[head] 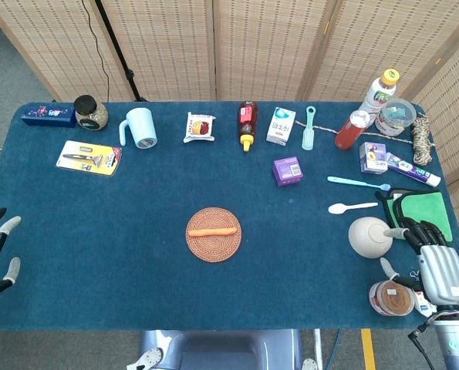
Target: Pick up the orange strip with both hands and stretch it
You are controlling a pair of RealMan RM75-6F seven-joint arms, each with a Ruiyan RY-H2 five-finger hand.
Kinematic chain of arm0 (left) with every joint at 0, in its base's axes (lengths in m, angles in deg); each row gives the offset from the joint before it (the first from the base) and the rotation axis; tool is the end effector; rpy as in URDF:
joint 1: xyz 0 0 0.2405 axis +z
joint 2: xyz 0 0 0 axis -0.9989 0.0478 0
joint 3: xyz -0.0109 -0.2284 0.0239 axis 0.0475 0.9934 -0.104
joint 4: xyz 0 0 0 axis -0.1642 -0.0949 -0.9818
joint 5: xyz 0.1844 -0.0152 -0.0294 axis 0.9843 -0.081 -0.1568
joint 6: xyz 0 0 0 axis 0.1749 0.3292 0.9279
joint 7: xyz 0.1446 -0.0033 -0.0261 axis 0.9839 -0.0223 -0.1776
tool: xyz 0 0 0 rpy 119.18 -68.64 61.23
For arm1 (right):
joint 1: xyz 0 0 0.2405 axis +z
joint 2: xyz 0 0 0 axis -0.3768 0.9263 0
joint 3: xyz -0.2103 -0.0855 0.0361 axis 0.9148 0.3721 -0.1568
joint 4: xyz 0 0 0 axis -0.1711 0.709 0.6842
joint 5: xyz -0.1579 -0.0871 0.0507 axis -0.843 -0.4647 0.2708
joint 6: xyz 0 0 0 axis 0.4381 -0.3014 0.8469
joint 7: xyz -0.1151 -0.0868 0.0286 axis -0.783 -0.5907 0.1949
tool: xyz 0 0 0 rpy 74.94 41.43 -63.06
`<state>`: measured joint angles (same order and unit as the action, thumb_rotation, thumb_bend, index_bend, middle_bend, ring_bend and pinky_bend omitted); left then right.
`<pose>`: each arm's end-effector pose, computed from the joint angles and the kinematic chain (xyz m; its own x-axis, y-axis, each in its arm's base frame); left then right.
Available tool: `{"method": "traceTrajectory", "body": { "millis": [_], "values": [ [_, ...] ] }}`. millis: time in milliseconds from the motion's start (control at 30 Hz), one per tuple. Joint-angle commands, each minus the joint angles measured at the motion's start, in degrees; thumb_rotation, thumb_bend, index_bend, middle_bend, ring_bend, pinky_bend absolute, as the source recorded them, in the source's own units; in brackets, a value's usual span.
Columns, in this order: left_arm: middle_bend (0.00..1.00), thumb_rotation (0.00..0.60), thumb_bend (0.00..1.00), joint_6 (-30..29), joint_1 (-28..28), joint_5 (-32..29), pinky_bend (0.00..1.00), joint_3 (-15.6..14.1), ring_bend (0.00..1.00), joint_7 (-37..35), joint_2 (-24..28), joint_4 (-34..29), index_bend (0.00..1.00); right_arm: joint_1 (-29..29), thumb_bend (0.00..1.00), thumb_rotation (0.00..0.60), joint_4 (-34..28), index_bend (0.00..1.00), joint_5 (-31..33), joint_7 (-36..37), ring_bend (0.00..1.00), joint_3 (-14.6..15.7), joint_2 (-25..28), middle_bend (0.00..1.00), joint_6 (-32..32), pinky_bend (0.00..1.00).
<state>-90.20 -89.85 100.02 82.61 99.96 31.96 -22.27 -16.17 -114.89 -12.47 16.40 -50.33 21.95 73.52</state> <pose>-0.2369 0.1630 0.2005 0.4552 0.0186 0.8902 0.8902 0.0085 -0.4554 -0.2350 -0.1926 0.1783 0.1871 0.0036 0.9823 -0.9809 -0.0541 0.1870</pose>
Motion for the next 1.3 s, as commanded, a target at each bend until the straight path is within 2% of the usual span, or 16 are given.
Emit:
{"method": "traceTrajectory", "body": {
  "millis": [33,200,367,567,1300],
  "values": [
    [0.05,0.600,0.45,0.1,-0.1,-0.2,0.01,0.2,0.07,0.1,0.1,-0.1,0.15,1.4,0.35,0.600,-0.6,0.35,0.0,-0.5,0.22,-0.6,-0.5,0.20,-1.5,0.09],
    [0.05,0.600,0.45,0.2,-0.4,-0.7,0.01,0.6,0.07,0.0,0.4,-0.1,0.15,4.8,0.35,0.600,-2.7,0.34,0.2,-1.2,0.21,-2.1,-1.8,0.20,-4.8,0.01],
    [0.05,0.600,0.45,0.4,-0.8,-1.5,0.02,1.2,0.07,-0.1,0.6,0.2,0.15,8.1,0.35,0.600,-4.2,0.34,1.7,-3.7,0.15,-3.5,-4.2,0.19,-7.9,0.00],
    [0.05,0.600,0.45,1.4,-1.7,-2.6,0.01,1.9,0.07,-0.3,0.8,0.6,0.15,12.5,0.35,0.600,-5.6,0.37,4.6,-7.0,0.13,-5.2,-8.5,0.18,-12.2,0.00],
    [0.05,0.600,0.45,2.8,-3.6,-4.9,0.01,3.4,0.07,-0.1,1.8,0.6,0.15,25.7,0.35,0.600,-1.0,0.39,18.8,-21.2,0.11,-8.4,-24.2,0.16,-21.5,0.00]
  ]
}}
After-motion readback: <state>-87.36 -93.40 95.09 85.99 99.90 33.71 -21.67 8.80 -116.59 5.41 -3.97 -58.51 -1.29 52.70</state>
